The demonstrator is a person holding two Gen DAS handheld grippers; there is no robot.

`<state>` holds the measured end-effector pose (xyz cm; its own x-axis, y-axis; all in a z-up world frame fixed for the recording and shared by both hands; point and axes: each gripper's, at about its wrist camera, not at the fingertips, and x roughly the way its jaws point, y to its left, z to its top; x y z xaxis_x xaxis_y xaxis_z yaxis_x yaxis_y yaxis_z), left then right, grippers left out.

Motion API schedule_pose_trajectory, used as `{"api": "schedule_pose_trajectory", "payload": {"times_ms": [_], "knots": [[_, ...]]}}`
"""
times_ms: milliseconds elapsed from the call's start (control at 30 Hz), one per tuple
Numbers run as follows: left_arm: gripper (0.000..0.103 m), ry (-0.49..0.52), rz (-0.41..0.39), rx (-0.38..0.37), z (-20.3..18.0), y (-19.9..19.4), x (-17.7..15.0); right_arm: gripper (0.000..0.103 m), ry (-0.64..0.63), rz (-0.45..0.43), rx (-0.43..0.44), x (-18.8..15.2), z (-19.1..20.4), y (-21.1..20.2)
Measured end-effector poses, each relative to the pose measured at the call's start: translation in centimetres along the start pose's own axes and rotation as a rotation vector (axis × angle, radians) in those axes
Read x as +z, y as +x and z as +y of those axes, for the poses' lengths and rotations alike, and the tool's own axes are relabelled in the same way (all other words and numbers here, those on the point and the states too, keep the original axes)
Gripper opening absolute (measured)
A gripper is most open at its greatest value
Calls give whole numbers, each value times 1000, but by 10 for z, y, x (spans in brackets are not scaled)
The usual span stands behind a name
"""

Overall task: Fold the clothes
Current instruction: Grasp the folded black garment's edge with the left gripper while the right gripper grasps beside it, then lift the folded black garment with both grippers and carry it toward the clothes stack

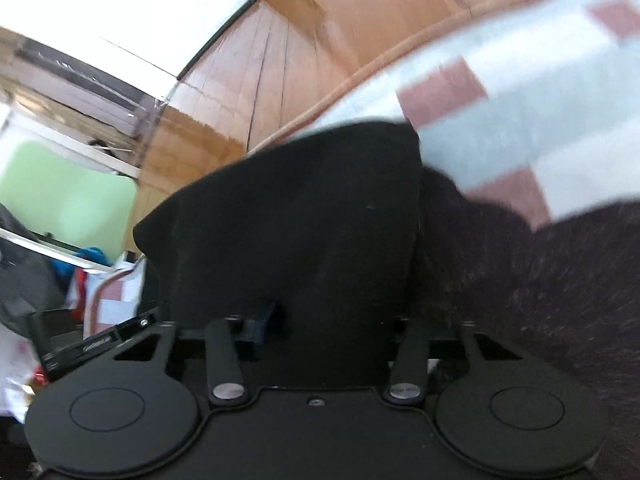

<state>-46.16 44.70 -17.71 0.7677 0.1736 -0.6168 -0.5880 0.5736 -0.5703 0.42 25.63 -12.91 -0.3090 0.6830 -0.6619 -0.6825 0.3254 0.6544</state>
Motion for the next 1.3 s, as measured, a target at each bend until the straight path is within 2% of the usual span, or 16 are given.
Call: {"api": "schedule_pose_trajectory", "payload": {"times_ms": [67,133,200,333,367,467,533,567,633,667,733,833,900,1033,1133,1300], "knots": [[27,13,-35,-39,-4,-10,0,36,-55,-45,8,1,25,-16],[27,10,-61,-73,-3,-16,1,36,-111,-54,-2,3,39,-23],[27,-14,-65,-93,1,-17,4,44,-135,-45,-18,5,42,-23],[32,-59,4,-77,8,-1,6,54,12,12,-50,3,-2,1],[34,-73,19,-78,11,2,5,63,42,20,-55,-2,-13,6],[47,-115,61,-82,18,10,3,79,176,77,80,-11,-45,13],[62,-183,109,-94,27,16,0,81,213,110,144,-10,-58,21],[65,-209,134,-97,31,19,-3,81,218,110,159,-8,-59,24],[65,-253,178,-105,36,26,-7,78,203,105,153,-3,-53,31],[64,-235,170,-114,33,26,-6,69,144,95,116,-2,-39,33],[43,-195,154,-130,27,28,-5,66,8,77,23,-2,-10,34],[27,-91,120,-120,12,22,-1,55,-47,40,-59,-3,19,22],[25,-73,95,-134,7,14,0,48,-89,13,-89,-5,40,10],[25,-24,5,-150,-7,1,3,45,-230,-43,-150,-7,96,-7],[25,-15,-64,-199,-11,-9,6,43,-288,-101,-194,-7,131,-21],[25,30,-151,-288,-22,-31,9,43,-342,-124,-289,7,163,-58]]}}
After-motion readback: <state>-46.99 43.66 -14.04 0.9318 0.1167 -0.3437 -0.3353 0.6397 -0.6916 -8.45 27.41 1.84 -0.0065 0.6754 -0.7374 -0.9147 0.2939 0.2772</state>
